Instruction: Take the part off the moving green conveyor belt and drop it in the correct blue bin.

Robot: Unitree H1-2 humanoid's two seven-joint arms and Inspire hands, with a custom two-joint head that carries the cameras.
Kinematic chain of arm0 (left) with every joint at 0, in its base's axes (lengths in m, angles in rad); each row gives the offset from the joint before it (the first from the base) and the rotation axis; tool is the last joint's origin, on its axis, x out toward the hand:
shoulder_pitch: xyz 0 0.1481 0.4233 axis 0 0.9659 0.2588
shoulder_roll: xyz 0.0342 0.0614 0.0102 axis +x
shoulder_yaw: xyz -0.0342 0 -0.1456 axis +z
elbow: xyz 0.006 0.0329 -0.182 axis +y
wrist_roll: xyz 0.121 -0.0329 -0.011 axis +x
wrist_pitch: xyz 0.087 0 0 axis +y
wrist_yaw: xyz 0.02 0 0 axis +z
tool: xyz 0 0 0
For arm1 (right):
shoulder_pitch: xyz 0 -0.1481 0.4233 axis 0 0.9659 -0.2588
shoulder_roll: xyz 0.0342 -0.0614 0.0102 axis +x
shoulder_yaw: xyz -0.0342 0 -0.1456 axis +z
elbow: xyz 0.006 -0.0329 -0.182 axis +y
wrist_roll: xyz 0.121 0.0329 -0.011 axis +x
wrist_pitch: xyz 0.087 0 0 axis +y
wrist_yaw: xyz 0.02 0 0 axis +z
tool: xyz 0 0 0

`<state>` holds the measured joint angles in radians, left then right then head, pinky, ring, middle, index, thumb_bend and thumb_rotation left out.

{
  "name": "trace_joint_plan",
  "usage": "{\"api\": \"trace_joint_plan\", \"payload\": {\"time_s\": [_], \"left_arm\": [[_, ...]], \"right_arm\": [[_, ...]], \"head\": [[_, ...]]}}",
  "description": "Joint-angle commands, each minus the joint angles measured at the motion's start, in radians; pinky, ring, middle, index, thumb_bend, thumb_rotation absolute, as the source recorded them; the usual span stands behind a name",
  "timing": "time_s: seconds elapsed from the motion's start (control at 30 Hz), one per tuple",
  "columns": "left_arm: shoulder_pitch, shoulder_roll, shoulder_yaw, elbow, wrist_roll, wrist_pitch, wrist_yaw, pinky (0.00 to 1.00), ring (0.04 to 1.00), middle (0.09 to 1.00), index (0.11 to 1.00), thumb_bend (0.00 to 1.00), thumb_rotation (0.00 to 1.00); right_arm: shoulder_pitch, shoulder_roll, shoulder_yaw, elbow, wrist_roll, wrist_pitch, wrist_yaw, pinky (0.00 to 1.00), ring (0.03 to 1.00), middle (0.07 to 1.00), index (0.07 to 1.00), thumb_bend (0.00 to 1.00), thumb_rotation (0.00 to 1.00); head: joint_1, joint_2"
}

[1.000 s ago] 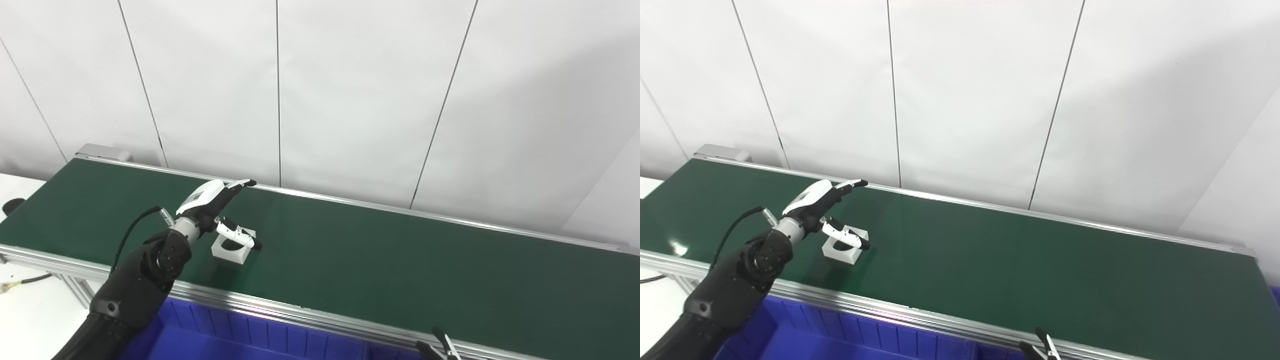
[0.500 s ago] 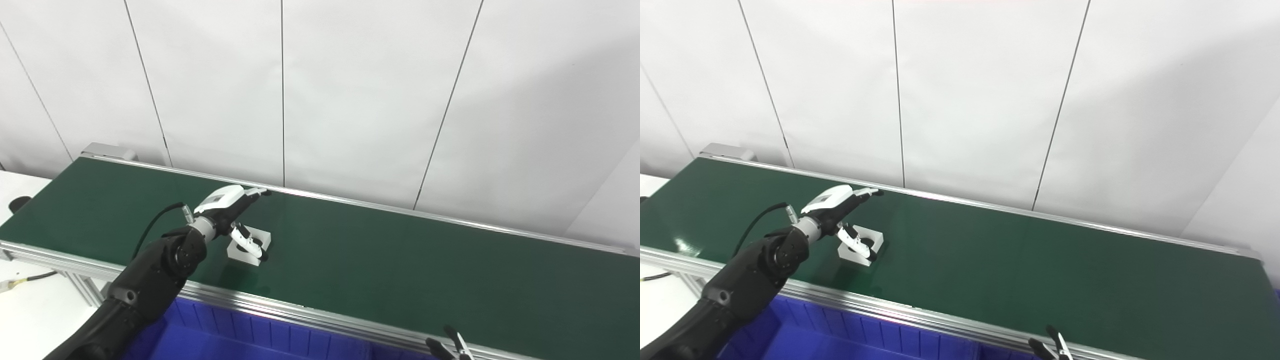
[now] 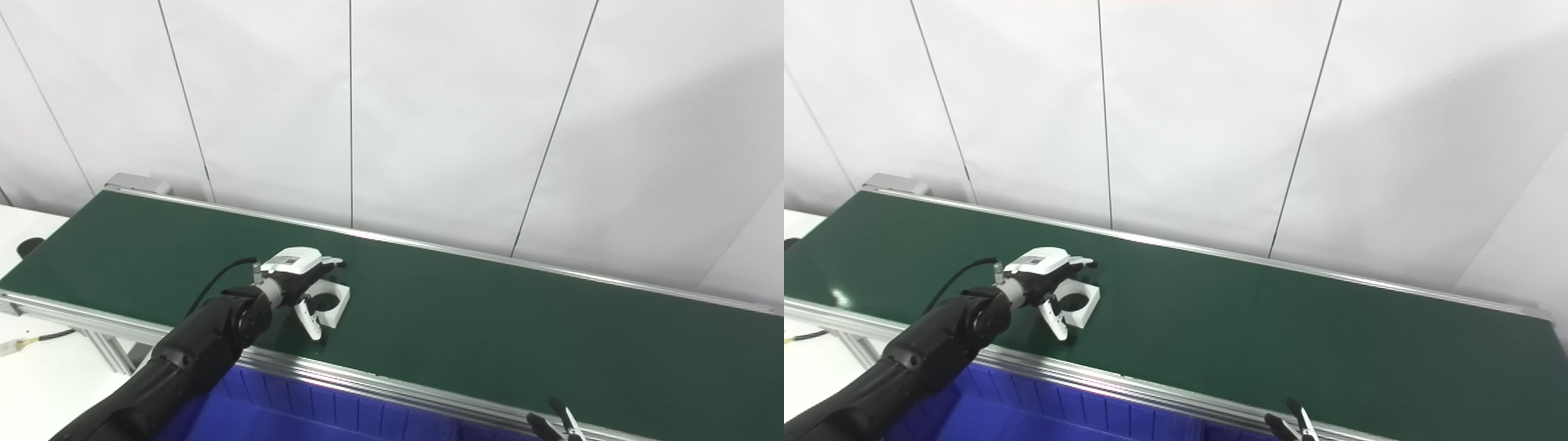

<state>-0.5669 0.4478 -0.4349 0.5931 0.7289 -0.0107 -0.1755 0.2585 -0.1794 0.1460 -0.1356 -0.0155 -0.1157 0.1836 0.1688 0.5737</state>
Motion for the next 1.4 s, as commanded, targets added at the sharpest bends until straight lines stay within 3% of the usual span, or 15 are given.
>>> {"api": "trace_joint_plan", "payload": {"time_s": [0.0,0.07,0.17,0.23,0.27,0.33,0.37,0.4,0.5,0.67,0.83,1.03,1.23,1.37], "left_arm": [[-0.054,0.018,0.006,0.009,0.012,-0.027,0.050,0.95,0.942,0.937,0.917,0.89,0.05],[-0.054,0.005,0.015,0.026,-0.003,-0.037,0.061,0.82,0.872,0.901,0.895,0.86,0.01],[-0.055,-0.011,0.022,0.045,-0.020,-0.049,0.066,0.75,0.840,0.874,0.860,0.80,0.00],[-0.058,-0.016,0.017,0.060,-0.020,-0.065,0.079,0.66,0.768,0.827,0.812,0.72,0.00],[-0.059,-0.021,0.015,0.066,-0.018,-0.069,0.089,0.60,0.690,0.766,0.749,0.65,0.00],[-0.061,-0.030,0.011,0.071,-0.012,-0.066,0.100,0.57,0.646,0.730,0.713,0.60,0.00],[-0.062,-0.033,0.008,0.073,-0.008,-0.064,0.103,0.53,0.596,0.624,0.602,0.56,0.00],[-0.063,-0.035,0.005,0.068,-0.001,-0.050,0.098,0.51,0.571,0.570,0.545,0.54,0.00],[-0.065,-0.040,0.002,0.052,0.000,-0.018,0.069,0.42,0.487,0.504,0.494,0.52,0.00],[-0.066,-0.040,0.015,0.031,-0.050,0.011,-0.020,0.43,0.482,0.494,0.489,0.52,0.00],[-0.065,-0.036,0.033,0.023,-0.098,0.009,-0.063,0.37,0.439,0.450,0.504,0.52,0.00],[-0.030,-0.050,0.118,-0.084,-0.182,-0.005,-0.021,0.26,0.331,0.401,0.504,0.51,0.00],[0.026,-0.084,0.239,-0.237,-0.287,-0.048,0.053,0.29,0.360,0.424,0.508,0.52,0.00],[0.099,-0.133,0.318,-0.389,-0.364,-0.038,0.084,0.25,0.313,0.414,0.500,0.51,0.00]], "right_arm": [[-0.002,0.005,-0.005,-0.030,0.007,-0.047,0.001,0.98,0.921,0.887,1.000,0.84,0.36],[-0.002,0.006,-0.006,-0.030,0.006,-0.052,-0.002,0.96,0.913,0.882,1.000,0.84,0.37],[-0.002,0.008,-0.007,-0.032,-0.001,-0.052,-0.006,0.96,0.911,0.879,1.000,0.85,0.38],[-0.002,0.010,-0.008,-0.034,-0.003,-0.049,-0.008,0.96,0.915,0.882,1.000,0.86,0.39],[-0.002,0.011,-0.008,-0.034,0.002,-0.052,-0.007,0.96,0.915,0.883,1.000,0.85,0.39],[-0.002,0.011,-0.008,-0.032,0.010,-0.057,-0.004,0.96,0.914,0.883,1.000,0.85,0.38],[-0.002,0.011,-0.008,-0.032,0.012,-0.057,-0.003,0.96,0.917,0.884,1.000,0.84,0.38],[-0.002,0.012,-0.009,-0.033,0.013,-0.055,-0.003,0.97,0.918,0.885,1.000,0.84,0.38],[-0.003,0.013,-0.009,-0.036,0.007,-0.052,-0.006,0.96,0.919,0.884,1.000,0.85,0.40],[-0.005,0.015,-0.011,-0.034,-0.004,-0.050,-0.012,0.96,0.915,0.883,1.000,0.87,0.42],[-0.007,0.015,-0.015,-0.035,0.017,-0.041,-0.003,0.98,0.922,0.887,1.000,0.86,0.41],[-0.008,0.014,-0.014,-0.040,-0.001,-0.046,-0.007,0.96,0.913,0.880,1.000,0.86,0.42],[0.001,0.017,-0.010,-0.062,0.004,-0.039,-0.004,0.94,0.911,0.885,1.000,0.86,0.41],[0.007,0.023,-0.008,-0.082,-0.017,-0.027,-0.014,0.90,0.889,0.873,1.000,0.87,0.41]], "head": [[0.001,0.003],[0.003,0.004],[0.004,0.003],[0.004,0.008],[0.003,0.008],[0.002,0.011],[0.002,0.011],[0.002,0.014],[0.005,0.013],[0.006,0.014],[0.003,0.018],[-0.031,0.038],[-0.125,0.072],[-0.180,0.100]]}}
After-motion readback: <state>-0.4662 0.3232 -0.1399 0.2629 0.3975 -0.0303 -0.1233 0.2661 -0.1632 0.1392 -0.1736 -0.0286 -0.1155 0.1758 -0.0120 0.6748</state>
